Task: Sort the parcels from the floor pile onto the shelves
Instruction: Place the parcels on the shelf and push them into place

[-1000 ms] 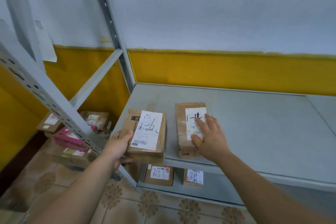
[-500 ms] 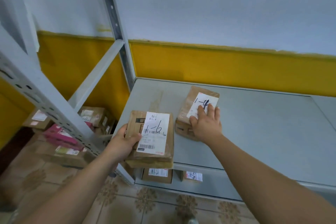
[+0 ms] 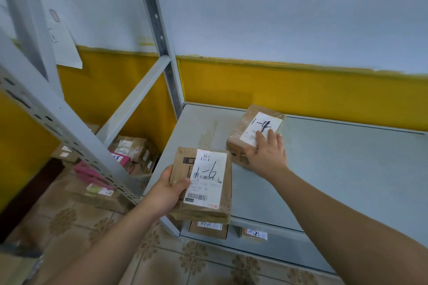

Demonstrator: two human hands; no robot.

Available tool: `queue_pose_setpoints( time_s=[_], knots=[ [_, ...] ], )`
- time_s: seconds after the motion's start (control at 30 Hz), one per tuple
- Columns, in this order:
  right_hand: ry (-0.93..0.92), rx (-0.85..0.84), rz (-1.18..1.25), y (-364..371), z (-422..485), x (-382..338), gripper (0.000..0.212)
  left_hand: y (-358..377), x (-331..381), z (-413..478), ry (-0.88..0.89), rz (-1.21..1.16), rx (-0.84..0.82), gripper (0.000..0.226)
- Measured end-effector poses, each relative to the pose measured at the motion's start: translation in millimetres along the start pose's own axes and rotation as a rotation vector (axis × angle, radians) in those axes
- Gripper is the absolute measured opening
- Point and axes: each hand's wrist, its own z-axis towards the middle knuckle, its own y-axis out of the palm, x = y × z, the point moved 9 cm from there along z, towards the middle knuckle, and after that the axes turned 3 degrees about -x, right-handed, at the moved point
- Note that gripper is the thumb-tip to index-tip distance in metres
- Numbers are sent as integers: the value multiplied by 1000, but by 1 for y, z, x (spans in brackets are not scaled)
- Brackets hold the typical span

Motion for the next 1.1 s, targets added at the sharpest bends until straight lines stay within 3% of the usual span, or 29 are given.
queue_pose_setpoints(
  time_s=[0.33,0.47,0.7,0.83,1.0,1.1],
  knots=[
    [-132,-16,119,11,-71,-6,64,50,6,-6,75,9,-178,47],
    [-47,-131,46,20,-92,8,77,79,15,-8,98,62,-285,49],
    [62,-103,-151,-2,-100,40,79,139,27,-11,107,32,-507,44],
    [84,-114,-161,-9,-96,65,82,137,44,1,141,139,-420,44],
    [76,-18,-290,-28,-92,68,58,117,60,37,226,290,-250,50],
    [43,-58,-296,-19,-91,66,59,115,78,53,299,417,-188,53]
  ],
)
